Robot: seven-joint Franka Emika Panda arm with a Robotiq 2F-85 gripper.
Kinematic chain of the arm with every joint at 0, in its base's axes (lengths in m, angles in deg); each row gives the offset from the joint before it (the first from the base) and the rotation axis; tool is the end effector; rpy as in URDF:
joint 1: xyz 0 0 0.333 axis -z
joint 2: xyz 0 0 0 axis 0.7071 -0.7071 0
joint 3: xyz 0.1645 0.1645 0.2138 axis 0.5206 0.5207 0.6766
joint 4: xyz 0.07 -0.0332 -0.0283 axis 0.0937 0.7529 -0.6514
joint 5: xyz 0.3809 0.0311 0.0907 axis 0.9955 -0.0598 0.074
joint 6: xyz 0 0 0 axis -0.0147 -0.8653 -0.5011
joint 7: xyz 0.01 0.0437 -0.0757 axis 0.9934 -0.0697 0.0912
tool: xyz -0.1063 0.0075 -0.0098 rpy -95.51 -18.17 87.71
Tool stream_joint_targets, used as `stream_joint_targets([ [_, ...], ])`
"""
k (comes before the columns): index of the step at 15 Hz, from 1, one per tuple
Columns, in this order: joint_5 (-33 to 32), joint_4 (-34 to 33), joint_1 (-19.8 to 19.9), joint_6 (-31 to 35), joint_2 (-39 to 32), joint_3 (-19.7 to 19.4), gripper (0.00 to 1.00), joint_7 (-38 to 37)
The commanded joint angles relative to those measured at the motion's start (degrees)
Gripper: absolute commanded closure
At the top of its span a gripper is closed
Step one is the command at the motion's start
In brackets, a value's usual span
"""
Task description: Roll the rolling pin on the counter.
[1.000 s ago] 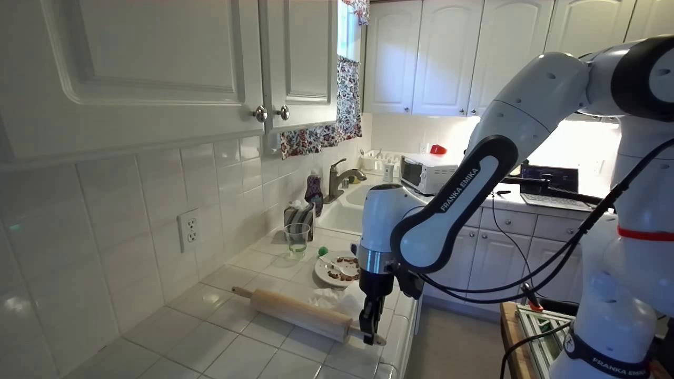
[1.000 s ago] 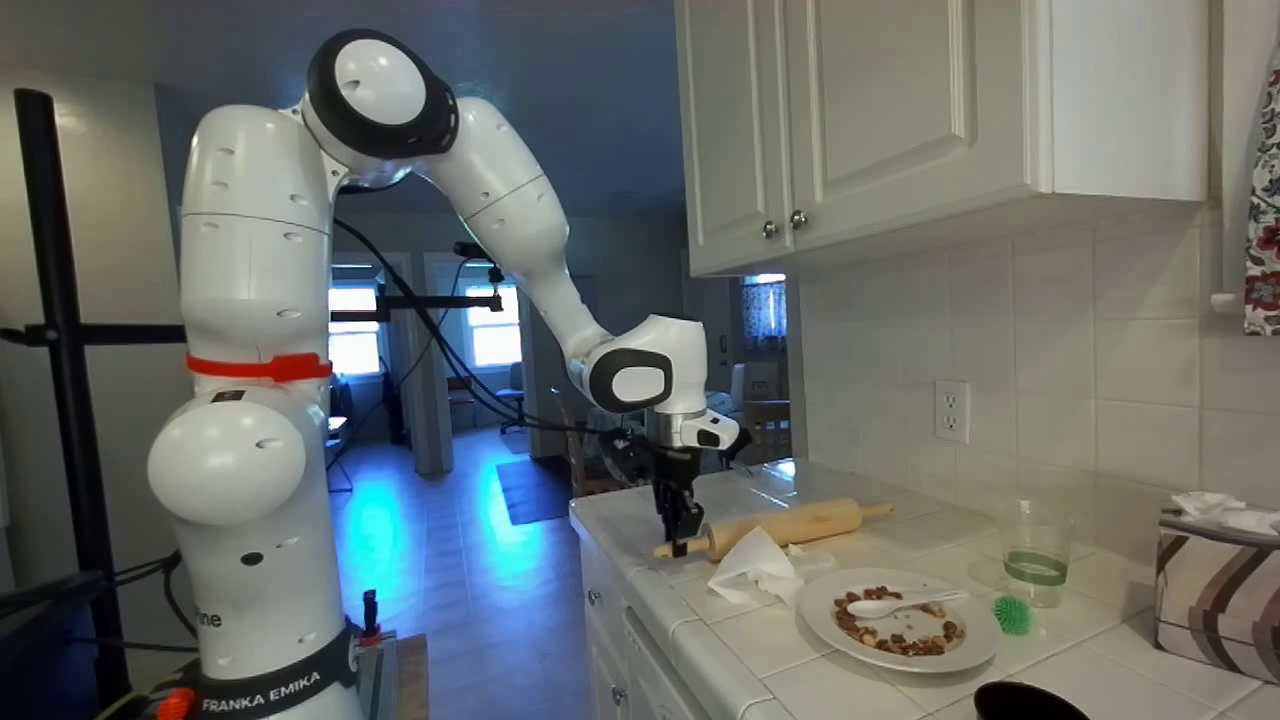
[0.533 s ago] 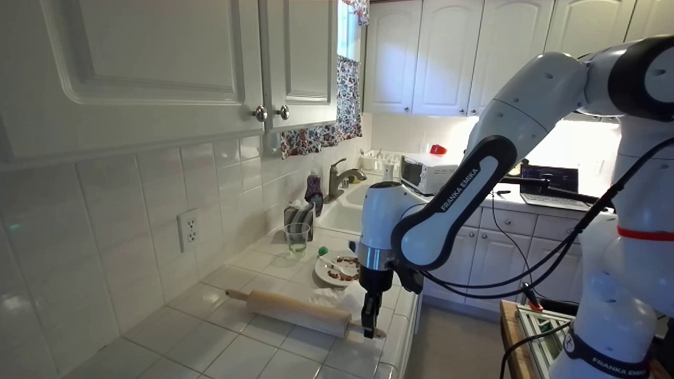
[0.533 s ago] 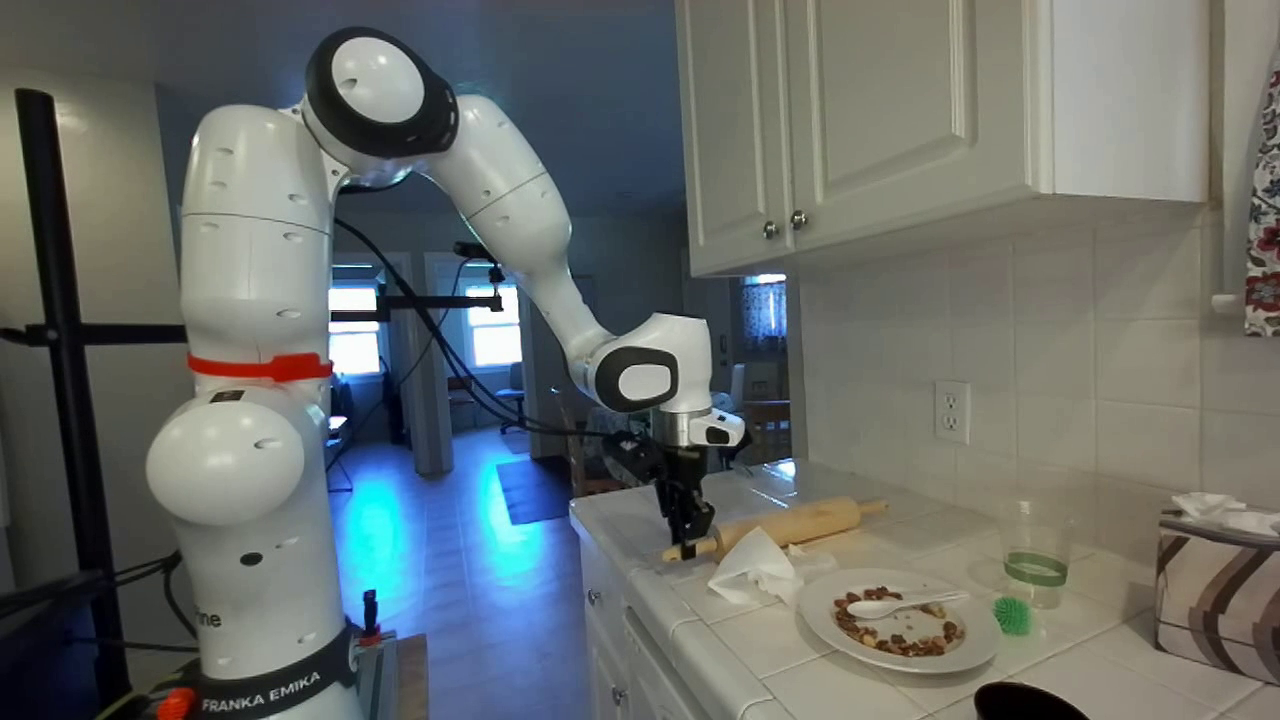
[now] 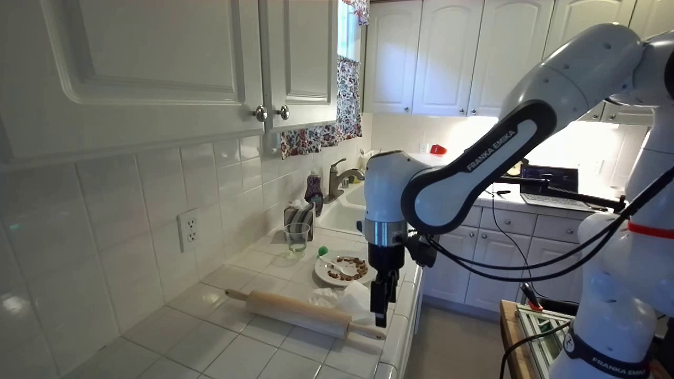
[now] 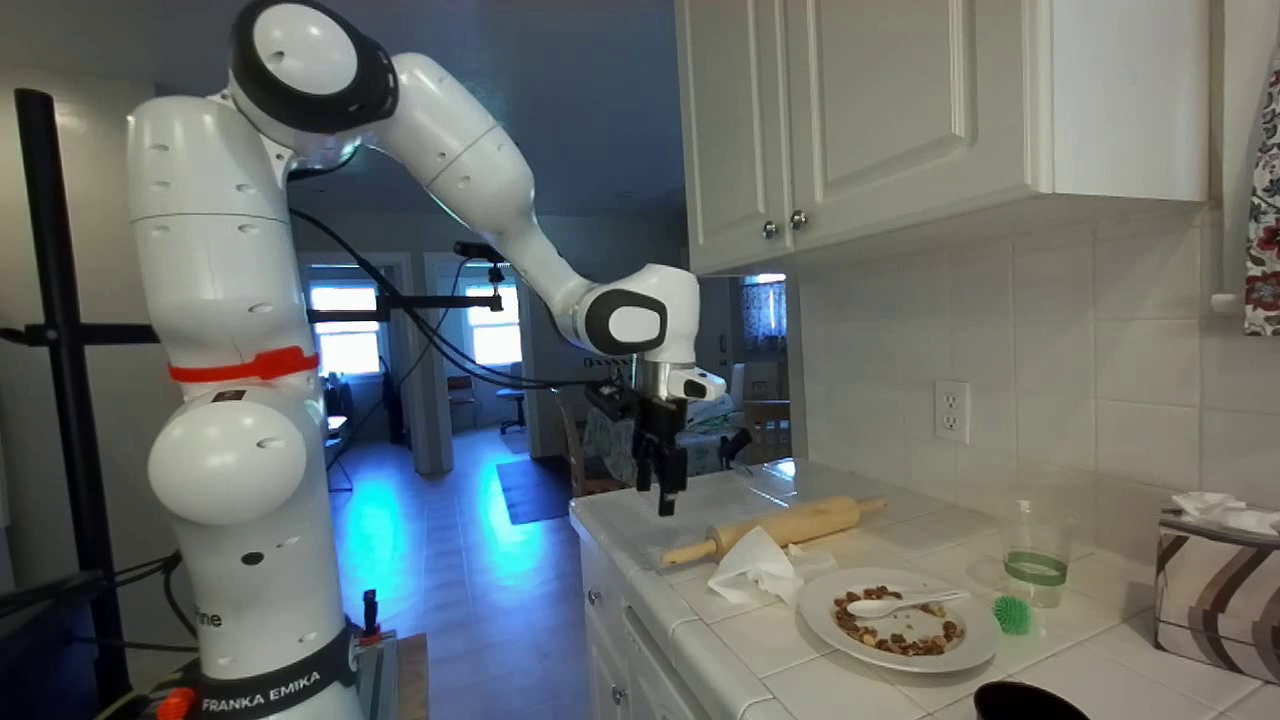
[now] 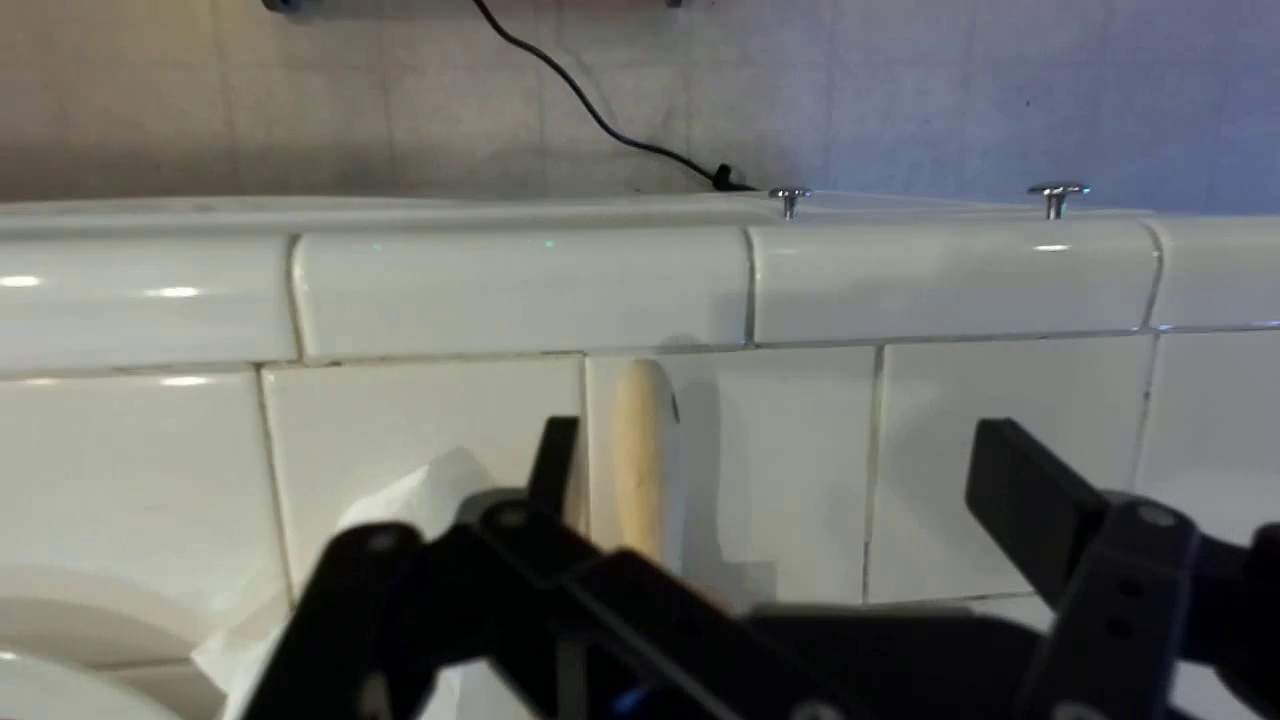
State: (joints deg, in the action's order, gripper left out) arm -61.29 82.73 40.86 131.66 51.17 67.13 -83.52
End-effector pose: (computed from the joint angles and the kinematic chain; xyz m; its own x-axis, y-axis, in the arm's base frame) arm 0.4607 0.0764 0.3196 0.9954 -0.0522 -0.0807 -0.0604 -0.9929 -0.1028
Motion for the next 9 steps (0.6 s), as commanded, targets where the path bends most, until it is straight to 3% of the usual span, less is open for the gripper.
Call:
stream_joint_targets([
  [1, -0.03, 0.46, -1.1, -12.24, 11.27, 1.42, 0.0, -10.27],
  [4, -2.14, -0.44, -0.51, -20.07, 18.43, 3.93, 0.0, -18.53],
  [5, -1.57, -0.91, -0.83, -21.46, 18.5, 3.48, 0.0, -14.94],
  [6, -0.36, -0.42, -0.68, -18.65, 16.78, 3.45, 0.0, -14.81],
  [9, -0.41, -0.44, -0.66, -20.62, 18.86, 3.77, 0.0, -14.8],
])
